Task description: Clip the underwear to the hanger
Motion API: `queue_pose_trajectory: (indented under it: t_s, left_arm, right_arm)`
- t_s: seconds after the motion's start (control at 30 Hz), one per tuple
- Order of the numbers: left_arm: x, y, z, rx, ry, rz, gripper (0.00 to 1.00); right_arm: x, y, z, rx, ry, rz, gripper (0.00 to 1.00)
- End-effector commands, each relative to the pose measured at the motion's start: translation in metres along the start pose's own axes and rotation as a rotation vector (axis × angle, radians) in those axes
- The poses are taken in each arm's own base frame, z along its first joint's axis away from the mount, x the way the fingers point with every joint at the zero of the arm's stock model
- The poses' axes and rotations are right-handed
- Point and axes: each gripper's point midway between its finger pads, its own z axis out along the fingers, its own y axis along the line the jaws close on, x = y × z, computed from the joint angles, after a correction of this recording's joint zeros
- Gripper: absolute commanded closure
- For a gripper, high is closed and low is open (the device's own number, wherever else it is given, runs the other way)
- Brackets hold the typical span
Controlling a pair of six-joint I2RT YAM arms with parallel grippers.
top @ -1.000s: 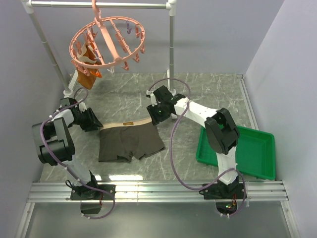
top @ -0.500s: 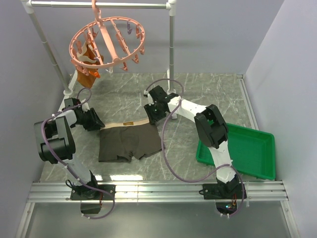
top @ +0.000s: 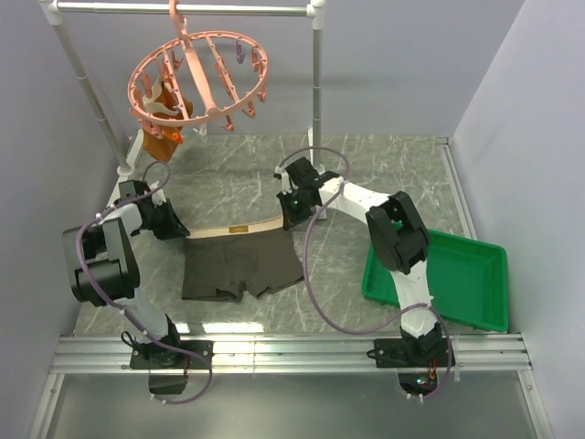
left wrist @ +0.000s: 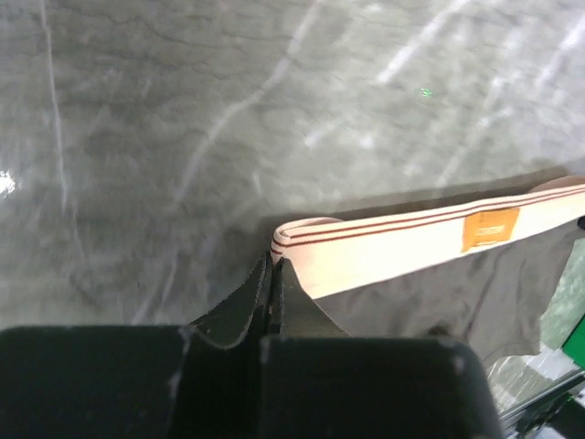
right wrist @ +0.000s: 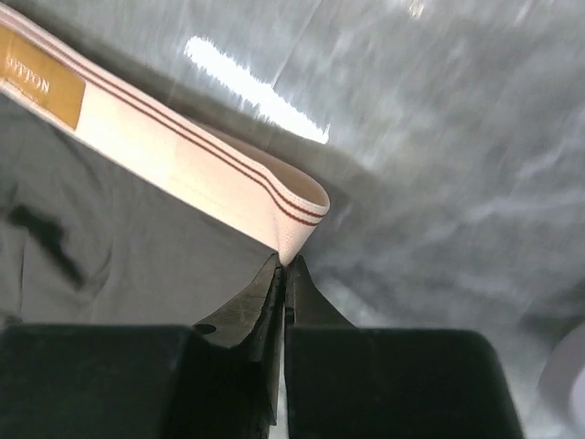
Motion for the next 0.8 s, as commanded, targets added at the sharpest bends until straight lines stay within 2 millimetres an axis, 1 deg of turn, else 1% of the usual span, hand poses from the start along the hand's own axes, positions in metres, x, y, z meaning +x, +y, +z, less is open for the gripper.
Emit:
queue_pose_trajectory:
  t_s: [0.0,0.03,0.07,0.1,0.17,0.23,0.33,0.37,0.47,0.6,0.63,0.67,0.7,0.73,0.77]
  left_arm:
    - [-0.027,-0.011,-0.035,-0.006,-0.123,0.106,1.00]
    - [-0.030,-0.012,-0.040,-0.007,-0.136,0.135,1.00]
    - [-0.037,-0.015,-0.047,-0.011,-0.160,0.159,1.00]
    - [-0.039,-0.014,-0.051,-0.020,-0.171,0.169,1.00]
    - [-0.048,-0.012,-0.059,-0.042,-0.205,0.197,1.00]
    - [-0.051,-0.010,-0.059,-0.040,-0.223,0.218,1.00]
    - [-0.042,-0.005,-0.043,-0.023,-0.174,0.182,1.00]
    - [-0.042,-0.005,-0.041,-0.017,-0.173,0.176,1.00]
    - [-0.046,-0.008,-0.032,0.029,-0.195,0.175,1.00]
    - [-0.050,-0.012,-0.024,0.067,-0.219,0.167,0.99]
    - [-0.050,-0.011,-0.021,0.074,-0.214,0.160,0.98]
    - [-0.050,-0.012,-0.019,0.084,-0.211,0.158,0.95]
    - [-0.049,-0.013,-0.017,0.096,-0.202,0.156,0.90]
    - [-0.047,-0.014,-0.014,0.109,-0.187,0.148,0.80]
    - [-0.050,-0.015,-0.015,0.111,-0.190,0.149,0.76]
  right_arm:
    - [-0.018,0.011,-0.047,-0.014,-0.117,-0.019,1.00]
    - [-0.020,0.008,-0.050,-0.008,-0.133,-0.020,1.00]
    - [-0.017,0.006,-0.054,0.000,-0.136,-0.020,1.00]
    - [-0.016,0.005,-0.054,0.004,-0.137,-0.021,1.00]
    - [-0.013,0.002,-0.051,0.016,-0.132,-0.024,1.00]
    - [-0.012,0.001,-0.045,0.017,-0.125,-0.022,1.00]
    - [-0.012,0.000,-0.029,0.002,-0.098,-0.014,1.00]
    - [-0.014,-0.001,-0.019,-0.003,-0.084,-0.011,1.00]
    - [-0.019,-0.002,-0.006,0.001,-0.087,-0.016,1.00]
    - [-0.027,-0.001,0.001,0.009,-0.103,-0.031,1.00]
    - [-0.028,0.000,0.002,0.007,-0.104,-0.034,1.00]
    - [-0.031,0.001,0.001,0.006,-0.108,-0.037,0.95]
    - [-0.030,0.002,0.001,0.007,-0.104,-0.038,0.89]
    - [-0.030,0.002,0.000,0.016,-0.103,-0.037,0.69]
    - [-0.032,0.004,-0.004,0.018,-0.113,-0.039,0.58]
